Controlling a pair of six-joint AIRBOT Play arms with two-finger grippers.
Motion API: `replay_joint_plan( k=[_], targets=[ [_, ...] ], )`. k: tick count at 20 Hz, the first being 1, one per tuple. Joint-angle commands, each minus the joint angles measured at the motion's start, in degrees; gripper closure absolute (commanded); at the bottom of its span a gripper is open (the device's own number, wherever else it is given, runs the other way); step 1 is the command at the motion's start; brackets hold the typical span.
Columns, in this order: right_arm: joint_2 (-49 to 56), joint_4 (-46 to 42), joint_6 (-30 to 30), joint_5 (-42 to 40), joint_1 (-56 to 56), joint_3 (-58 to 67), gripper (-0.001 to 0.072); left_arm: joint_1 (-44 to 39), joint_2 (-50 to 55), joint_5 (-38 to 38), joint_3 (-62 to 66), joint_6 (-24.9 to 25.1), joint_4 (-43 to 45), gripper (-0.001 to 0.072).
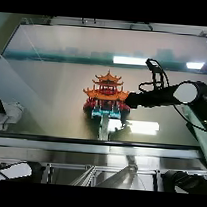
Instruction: Fold the shirts.
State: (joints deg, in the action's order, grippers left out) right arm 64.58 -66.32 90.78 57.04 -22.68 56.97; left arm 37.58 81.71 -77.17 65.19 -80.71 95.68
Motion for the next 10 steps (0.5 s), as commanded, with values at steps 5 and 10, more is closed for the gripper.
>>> replay_joint_plan(
  k=[5, 10],
  targets=[
    [2.10, 4.59, 0.00, -0.70, -0.04, -0.02, 0.0149, -0.87, 9.70, 6.03, 0.07, 2.32, -1.92, 0.0250],
    [2.10, 7.69, 0.00, -0.66, -0.04, -0.02, 0.0150, -8.92, 11.30, 4.50, 6.19, 9.81, -17.20, 0.0688]
  ],
)
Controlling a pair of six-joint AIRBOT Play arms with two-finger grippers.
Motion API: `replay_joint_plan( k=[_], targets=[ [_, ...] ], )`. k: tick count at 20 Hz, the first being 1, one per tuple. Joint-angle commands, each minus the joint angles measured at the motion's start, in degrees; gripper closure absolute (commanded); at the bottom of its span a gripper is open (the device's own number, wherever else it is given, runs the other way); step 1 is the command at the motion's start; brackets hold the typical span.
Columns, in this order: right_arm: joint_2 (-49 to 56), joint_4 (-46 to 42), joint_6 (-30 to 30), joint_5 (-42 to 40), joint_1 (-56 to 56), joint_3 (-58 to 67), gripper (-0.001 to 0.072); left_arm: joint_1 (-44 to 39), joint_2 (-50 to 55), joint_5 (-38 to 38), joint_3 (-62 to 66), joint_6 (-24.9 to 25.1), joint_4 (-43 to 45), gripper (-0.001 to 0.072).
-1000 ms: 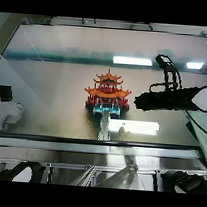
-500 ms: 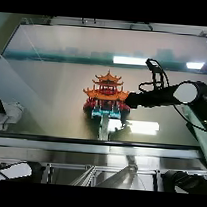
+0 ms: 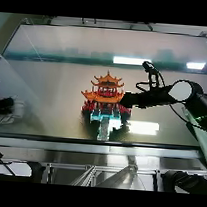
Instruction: Fold the shirts.
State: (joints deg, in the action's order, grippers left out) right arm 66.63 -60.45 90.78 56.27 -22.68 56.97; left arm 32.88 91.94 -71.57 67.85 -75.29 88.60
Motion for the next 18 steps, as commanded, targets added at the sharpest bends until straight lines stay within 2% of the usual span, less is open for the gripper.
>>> replay_joint_plan(
  k=[1, 4, 6, 10, 13, 14, 15, 16, 18],
  targets=[
    [0.04, 1.81, 0.02, 0.13, -0.04, -0.02, 0.0150, -6.99, 1.09, -3.06, 6.19, 6.36, -15.54, 0.0688],
    [0.07, 1.79, 0.02, 0.09, -0.04, -0.02, 0.0150, -18.64, 1.09, -7.98, 13.22, 11.02, -31.30, 0.0688],
    [0.07, 1.79, 0.00, 0.09, -0.04, -0.02, 0.0150, -28.00, 1.09, -7.43, 15.30, 13.53, -39.36, 0.0689],
    [0.15, 1.64, 0.00, 0.07, -0.04, -0.02, 0.0150, -45.38, 2.91, -5.84, 15.56, 14.38, -40.17, 0.0688],
    [0.17, 1.57, 0.02, 0.13, -0.04, -0.02, 0.0150, -52.94, 5.73, -4.28, 15.61, 14.38, -40.11, 0.0686],
    [0.17, 1.62, 0.04, 0.20, -0.04, -0.02, 0.0150, -54.16, 6.10, -3.87, 15.67, 14.38, -40.09, 0.0425],
    [0.15, 1.62, 0.04, 0.83, -0.02, -0.02, 0.0149, -54.53, 6.10, -4.20, 16.31, 14.36, -40.06, 0.0072],
    [0.15, 1.57, 0.04, 1.84, 0.09, -0.02, 0.0149, -54.12, 6.08, -6.05, 18.34, 14.19, -40.02, -0.0006],
    [0.15, 0.26, 0.04, 3.56, 0.09, -0.02, 0.0149, -51.47, 6.08, -11.28, 24.30, 12.07, -38.10, -0.0005]
  ],
)
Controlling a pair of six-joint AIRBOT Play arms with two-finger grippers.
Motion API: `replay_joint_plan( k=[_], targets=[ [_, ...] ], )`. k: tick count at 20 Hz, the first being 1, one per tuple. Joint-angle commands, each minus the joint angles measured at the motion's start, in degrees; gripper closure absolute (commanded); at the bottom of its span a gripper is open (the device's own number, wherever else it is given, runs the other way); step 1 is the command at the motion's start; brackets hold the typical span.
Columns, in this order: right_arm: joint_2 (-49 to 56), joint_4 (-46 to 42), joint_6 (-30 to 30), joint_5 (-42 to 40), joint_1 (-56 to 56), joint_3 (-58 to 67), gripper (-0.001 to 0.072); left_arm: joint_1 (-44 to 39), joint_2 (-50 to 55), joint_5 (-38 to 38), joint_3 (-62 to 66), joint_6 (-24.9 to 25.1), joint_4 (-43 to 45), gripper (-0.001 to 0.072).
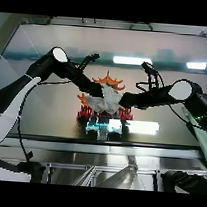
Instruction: Fold the shirts.
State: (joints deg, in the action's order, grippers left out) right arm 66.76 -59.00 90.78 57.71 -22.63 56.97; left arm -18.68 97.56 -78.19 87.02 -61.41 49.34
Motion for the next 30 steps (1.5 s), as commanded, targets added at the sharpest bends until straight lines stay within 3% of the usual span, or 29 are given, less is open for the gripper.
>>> replay_joint_plan(
  k=[1, 3, 6, 7, 12, 15, 17, 19, 20, 21, 26, 30],
  targets=[
    [0.04, -2.40, 0.04, 2.19, 0.04, -0.02, 0.0149, 1.88, 0.46, -6.34, 7.50, -3.78, 3.54, -0.0004],
    [0.98, -5.16, 0.04, 0.94, 0.15, -0.02, 0.0150, 5.92, 0.46, -8.11, 7.41, -6.27, 6.19, -0.0003],
    [6.43, -4.68, -0.79, -0.90, 2.97, -0.02, 0.0165, 11.30, 0.48, -4.26, -2.25, -6.60, 5.77, -0.0003],
    [8.68, -2.86, -2.54, -1.36, 4.04, -0.02, 0.0252, 12.66, 0.50, -1.64, -6.16, -6.32, 4.11, -0.0003],
    [18.88, 11.58, -19.37, -7.21, 5.86, 0.04, 0.0276, 16.41, 3.58, 5.07, -14.56, 3.48, -13.03, 0.0015],
    [23.04, 23.08, -29.88, -9.49, 5.86, 0.09, 0.0276, 15.23, 8.96, 4.09, -11.74, 3.45, -13.40, 0.0015],
    [24.76, 28.61, -33.51, -9.44, 5.86, 0.09, 0.0276, 13.77, 12.15, 2.71, -8.61, 3.26, -13.38, 0.0026],
    [25.68, 32.98, -36.48, -9.46, 5.86, 0.09, 0.0294, 11.47, 15.39, 1.09, -4.87, 3.23, -13.38, 0.0493],
    [25.66, 33.59, -37.77, -9.25, 5.86, 0.11, 0.0510, 10.54, 16.59, -0.35, -2.97, 3.21, -13.44, 0.0696],
    [25.49, 33.66, -38.47, -8.37, 5.90, 0.26, 0.0692, 9.94, 17.40, -2.62, -0.98, 2.64, -13.49, 0.0705],
    [17.11, 33.77, -39.10, 8.07, 13.42, 7.54, 0.0698, 12.55, 11.87, -17.84, 12.87, -2.67, -16.63, 0.0707],
    [1.64, 33.83, -36.54, 10.43, 22.60, 18.45, 0.0697, 17.68, -1.73, -16.26, 25.31, -7.39, -24.11, 0.0707]
  ],
)
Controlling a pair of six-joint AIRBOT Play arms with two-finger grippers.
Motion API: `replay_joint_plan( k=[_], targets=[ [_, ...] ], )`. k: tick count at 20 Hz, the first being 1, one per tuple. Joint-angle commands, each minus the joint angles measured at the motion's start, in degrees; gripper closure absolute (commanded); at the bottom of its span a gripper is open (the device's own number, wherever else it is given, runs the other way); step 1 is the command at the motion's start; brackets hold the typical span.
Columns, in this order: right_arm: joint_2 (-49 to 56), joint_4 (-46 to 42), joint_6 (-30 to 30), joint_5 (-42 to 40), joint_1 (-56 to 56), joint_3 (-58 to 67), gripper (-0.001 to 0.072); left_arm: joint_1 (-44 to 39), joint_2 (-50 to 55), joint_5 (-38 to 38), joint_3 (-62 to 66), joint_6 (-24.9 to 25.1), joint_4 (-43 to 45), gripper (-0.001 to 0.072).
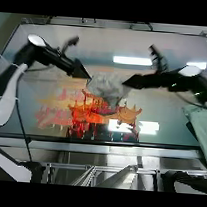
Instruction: Fold the shirts.
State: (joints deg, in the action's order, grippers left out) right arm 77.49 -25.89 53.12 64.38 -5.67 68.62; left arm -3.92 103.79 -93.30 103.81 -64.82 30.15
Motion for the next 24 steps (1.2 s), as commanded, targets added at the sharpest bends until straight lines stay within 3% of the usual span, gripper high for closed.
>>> replay_joint_plan(
  k=[1, 4, 7, 12, 16, 17, 18, 19, 24],
  targets=[
    [-12.31, 0.70, 2.23, 2.97, 7.50, 10.14, 0.0698, 3.74, -11.06, 0.61, 11.74, -4.76, -4.55, 0.0707],
    [-17.49, 0.61, 3.82, 1.88, 10.10, 16.52, 0.0697, 4.96, -19.39, 6.08, 14.67, -4.92, -4.39, 0.0688],
    [-17.86, -0.81, 6.21, 5.22, 9.18, 16.63, 0.0697, 4.70, -24.96, 6.84, 6.23, -4.85, -4.17, 0.0688],
    [-10.86, -6.54, 8.46, 12.48, 4.85, 14.97, 0.0696, 3.91, -26.60, 6.51, -10.88, -1.90, -3.82, 0.0689],
    [-2.01, -6.93, 8.44, 12.07, 0.24, 11.15, 0.0695, 3.98, -24.81, 13.33, -23.08, 0.46, 2.62, 0.0688],
    [0.98, -6.97, 8.46, 11.98, -0.46, 10.82, 0.0587, 4.39, -23.50, 14.62, -25.18, 0.52, 3.39, 0.0632],
    [3.72, -6.93, 9.27, 11.98, -0.76, 10.84, 0.0321, 5.05, -22.12, 15.04, -26.64, 0.50, 3.26, 0.0356],
    [6.19, -6.97, 10.16, 12.07, -0.55, 10.86, 0.0197, 6.14, -20.33, 14.67, -27.08, 0.46, 3.23, 0.0017],
    [8.96, -13.14, 12.59, 15.30, 7.98, 10.78, 0.0210, 14.40, -13.73, 6.58, -24.04, 0.28, 2.97, -0.0004]
  ],
)
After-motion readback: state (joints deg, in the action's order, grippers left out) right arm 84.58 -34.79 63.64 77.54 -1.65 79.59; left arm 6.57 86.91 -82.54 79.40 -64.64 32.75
